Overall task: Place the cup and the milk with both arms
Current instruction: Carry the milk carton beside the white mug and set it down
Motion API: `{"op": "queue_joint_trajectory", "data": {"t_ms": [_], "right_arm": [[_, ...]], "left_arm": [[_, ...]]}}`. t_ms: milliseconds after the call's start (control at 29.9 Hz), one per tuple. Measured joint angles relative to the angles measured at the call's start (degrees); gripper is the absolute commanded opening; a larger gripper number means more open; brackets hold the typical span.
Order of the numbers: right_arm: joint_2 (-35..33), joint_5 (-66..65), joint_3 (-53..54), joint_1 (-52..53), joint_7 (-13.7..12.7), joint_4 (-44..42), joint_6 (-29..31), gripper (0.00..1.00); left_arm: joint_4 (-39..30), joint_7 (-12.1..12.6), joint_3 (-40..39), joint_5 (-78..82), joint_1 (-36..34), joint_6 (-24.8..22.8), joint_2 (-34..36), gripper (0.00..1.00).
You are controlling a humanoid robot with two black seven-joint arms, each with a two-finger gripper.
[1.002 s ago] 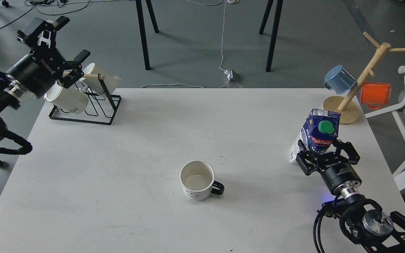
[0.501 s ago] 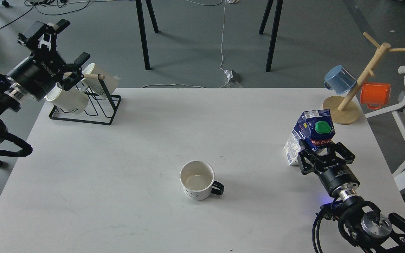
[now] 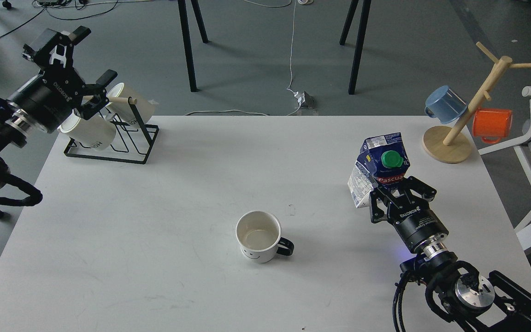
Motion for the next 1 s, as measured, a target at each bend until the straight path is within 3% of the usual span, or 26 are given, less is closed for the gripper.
{"op": "queue_joint_trajectory", "data": {"t_ms": [200, 601, 1002], "right_arm": [[1.4, -1.3, -6.2, -2.1, 0.2, 3.4, 0.0, 0.35], [1.7, -2.6, -7.0, -7.0, 0.2, 7.5, 0.0, 0.37], [2.4, -3.0, -7.3, -7.6, 0.2, 7.2, 0.0, 0.57]], "left_arm": [[0.1, 0.0, 0.0, 0.1, 0.1, 0.0, 0.0, 0.99], [0.1, 0.0, 0.0, 0.1, 0.4, 0.0, 0.0, 0.99], [0.1, 0.0, 0.0, 0.1, 0.7, 0.0, 0.0, 0.99]]}}
